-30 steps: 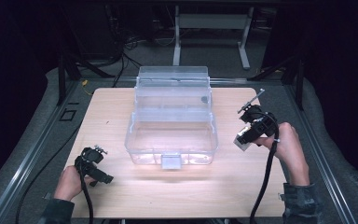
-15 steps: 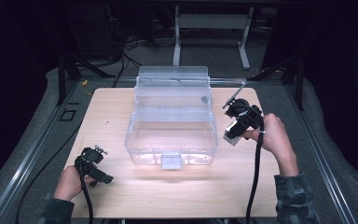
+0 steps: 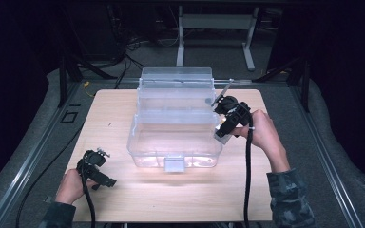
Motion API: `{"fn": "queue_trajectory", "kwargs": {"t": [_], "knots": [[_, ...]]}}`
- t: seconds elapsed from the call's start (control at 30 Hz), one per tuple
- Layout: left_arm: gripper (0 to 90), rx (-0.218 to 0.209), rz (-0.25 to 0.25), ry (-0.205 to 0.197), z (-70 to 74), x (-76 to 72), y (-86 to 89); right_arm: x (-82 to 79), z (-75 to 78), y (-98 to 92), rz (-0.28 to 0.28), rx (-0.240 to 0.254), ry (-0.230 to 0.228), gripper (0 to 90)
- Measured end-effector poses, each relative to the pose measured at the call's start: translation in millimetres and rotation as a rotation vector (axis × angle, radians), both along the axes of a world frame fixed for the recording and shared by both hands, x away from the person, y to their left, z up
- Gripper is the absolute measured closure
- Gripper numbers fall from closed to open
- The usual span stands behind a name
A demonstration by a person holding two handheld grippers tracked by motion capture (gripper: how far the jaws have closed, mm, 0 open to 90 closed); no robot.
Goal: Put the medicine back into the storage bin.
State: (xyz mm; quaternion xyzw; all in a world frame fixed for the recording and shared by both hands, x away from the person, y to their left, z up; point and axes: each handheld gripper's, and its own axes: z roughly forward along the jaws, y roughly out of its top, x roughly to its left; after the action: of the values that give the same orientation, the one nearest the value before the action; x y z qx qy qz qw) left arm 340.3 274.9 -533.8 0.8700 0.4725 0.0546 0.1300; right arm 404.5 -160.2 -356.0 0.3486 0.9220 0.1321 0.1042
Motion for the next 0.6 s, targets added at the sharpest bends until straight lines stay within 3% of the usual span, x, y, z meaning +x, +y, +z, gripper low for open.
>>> {"fn": "queue_trajectory", "kwargs": {"t": [0.17, 0.27, 0.6], "knots": [[0.0, -0.002, 0.0, -0.005, 0.5, -0.2, 0.6, 3.7, -5.3, 15.2, 0.025, 0.027, 0.017, 45.5], [0.0, -0.003, 0.001, -0.005, 0.2, 0.0, 1.0, 4.6, -8.0, 23.1, 0.035, 0.005, 0.018, 45.5], [0.0, 0.004, -0.002, 0.0, -0.5, 0.0, 0.4, 9.6, -32.0, 38.7, 0.051, 0.029, 0.061, 45.5]]}}
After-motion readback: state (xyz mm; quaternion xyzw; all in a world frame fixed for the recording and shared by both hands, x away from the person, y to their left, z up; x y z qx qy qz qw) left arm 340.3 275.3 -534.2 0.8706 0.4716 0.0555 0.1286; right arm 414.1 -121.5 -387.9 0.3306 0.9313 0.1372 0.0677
